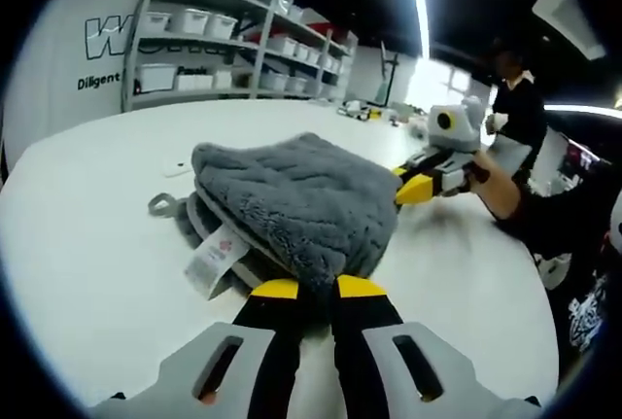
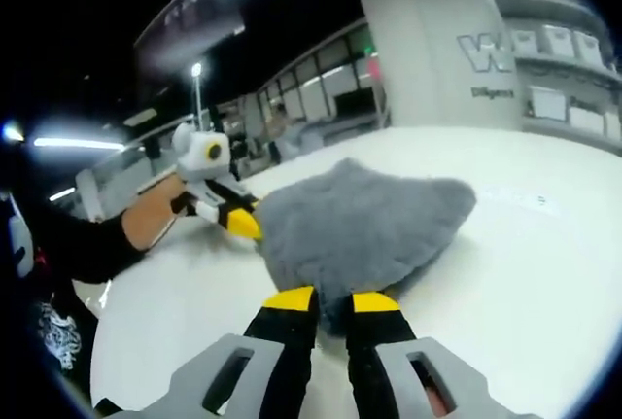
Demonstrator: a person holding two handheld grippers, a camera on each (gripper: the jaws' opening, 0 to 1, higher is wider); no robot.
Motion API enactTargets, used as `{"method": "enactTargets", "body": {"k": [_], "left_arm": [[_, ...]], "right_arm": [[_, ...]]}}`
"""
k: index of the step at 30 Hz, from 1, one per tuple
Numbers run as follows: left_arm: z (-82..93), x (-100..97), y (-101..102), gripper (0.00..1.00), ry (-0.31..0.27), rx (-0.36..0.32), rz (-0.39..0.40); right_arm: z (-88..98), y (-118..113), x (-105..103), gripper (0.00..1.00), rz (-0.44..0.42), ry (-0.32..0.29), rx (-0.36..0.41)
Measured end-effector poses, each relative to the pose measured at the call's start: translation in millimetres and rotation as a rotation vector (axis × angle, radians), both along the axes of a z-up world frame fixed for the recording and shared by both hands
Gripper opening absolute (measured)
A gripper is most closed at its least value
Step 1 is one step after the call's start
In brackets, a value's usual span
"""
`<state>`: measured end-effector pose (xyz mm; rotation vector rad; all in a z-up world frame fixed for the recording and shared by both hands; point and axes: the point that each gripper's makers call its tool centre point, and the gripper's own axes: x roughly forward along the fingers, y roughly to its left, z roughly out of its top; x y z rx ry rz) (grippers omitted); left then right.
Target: Open the folded towel by lifting each exposed corner and separating the folded layers until the towel lies flat within the target outline without major curled edges
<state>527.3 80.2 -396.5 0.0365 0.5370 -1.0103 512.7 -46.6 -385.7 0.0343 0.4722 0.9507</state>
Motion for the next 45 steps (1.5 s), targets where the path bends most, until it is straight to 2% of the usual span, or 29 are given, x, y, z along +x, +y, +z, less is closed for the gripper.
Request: {"method": "enactTargets", "body": {"k": [14,28,45], "left_arm": [[-1.1,-11.5,-3,0.09,0.014,0.002,-0.017],[-2.4,-26.9,-7,0.09,-0.005,0.018,-0.037],[-3.4,-42.1,-7,0.09,0.0,0.011,-0.048]], "right_arm": [[-1.8,-2,-13,0.06,0.01,-0.001,-0.001],[-4.5,-3,-29,0.06,0.024,0.01,-0.011],[-4.8,-4,-41,0.06,0.035,0.007,-0.016]]}}
